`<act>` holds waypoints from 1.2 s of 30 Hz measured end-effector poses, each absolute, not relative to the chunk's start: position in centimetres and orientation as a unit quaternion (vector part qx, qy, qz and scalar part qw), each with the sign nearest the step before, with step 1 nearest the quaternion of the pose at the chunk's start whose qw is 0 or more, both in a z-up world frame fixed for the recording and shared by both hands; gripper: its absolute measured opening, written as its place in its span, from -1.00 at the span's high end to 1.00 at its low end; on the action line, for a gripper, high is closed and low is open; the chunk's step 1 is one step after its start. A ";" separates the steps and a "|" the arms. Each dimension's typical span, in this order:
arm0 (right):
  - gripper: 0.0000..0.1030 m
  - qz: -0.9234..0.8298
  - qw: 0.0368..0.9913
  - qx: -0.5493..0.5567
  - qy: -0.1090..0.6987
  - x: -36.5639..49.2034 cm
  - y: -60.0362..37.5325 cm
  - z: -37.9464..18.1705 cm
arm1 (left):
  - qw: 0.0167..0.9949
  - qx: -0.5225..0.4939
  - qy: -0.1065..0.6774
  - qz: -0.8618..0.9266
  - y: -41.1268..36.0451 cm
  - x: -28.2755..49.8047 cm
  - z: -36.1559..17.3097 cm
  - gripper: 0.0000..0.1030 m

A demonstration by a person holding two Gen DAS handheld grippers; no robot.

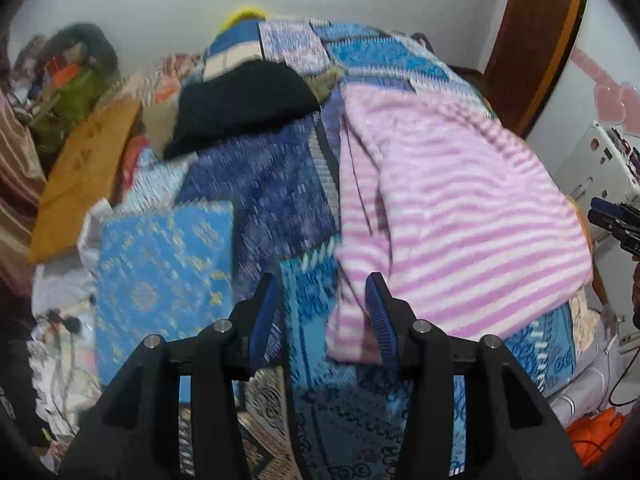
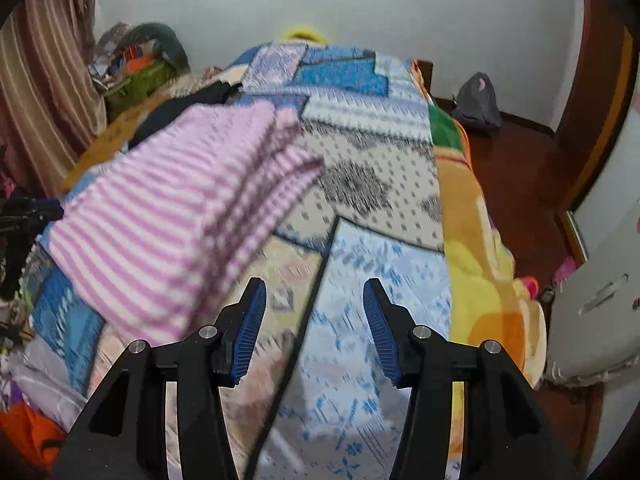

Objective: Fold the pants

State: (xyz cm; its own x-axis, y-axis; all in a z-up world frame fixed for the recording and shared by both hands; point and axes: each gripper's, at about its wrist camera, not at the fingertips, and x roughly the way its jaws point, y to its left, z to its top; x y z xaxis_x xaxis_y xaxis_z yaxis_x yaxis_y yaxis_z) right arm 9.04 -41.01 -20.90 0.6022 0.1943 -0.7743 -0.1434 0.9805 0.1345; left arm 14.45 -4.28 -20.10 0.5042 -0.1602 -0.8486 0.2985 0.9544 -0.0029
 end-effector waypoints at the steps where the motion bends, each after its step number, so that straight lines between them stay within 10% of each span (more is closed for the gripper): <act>1: 0.07 0.100 0.896 0.034 0.432 9.3 -40.8 -20.5 | 0.870 0.076 0.468 -0.134 -4.4 14.7 -19.2 0.06; 10: -0.19 0.132 0.892 0.066 0.427 12.9 -37.5 -19.7 | 0.886 0.081 0.428 -0.159 -7.4 18.7 -16.9 -0.39; 36: -0.51 0.151 0.827 0.137 0.524 19.0 -36.4 -24.5 | 0.801 0.061 0.561 -0.199 -12.8 26.6 -26.1 -0.47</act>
State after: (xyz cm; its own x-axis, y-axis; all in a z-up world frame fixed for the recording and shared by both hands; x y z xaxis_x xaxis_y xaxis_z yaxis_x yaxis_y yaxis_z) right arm 18.99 -36.40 -24.50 0.4044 0.3929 -0.8259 -0.1065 0.9171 0.3842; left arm 26.58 -12.76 -26.14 0.2914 -0.2497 -0.9234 0.3870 0.9136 -0.1249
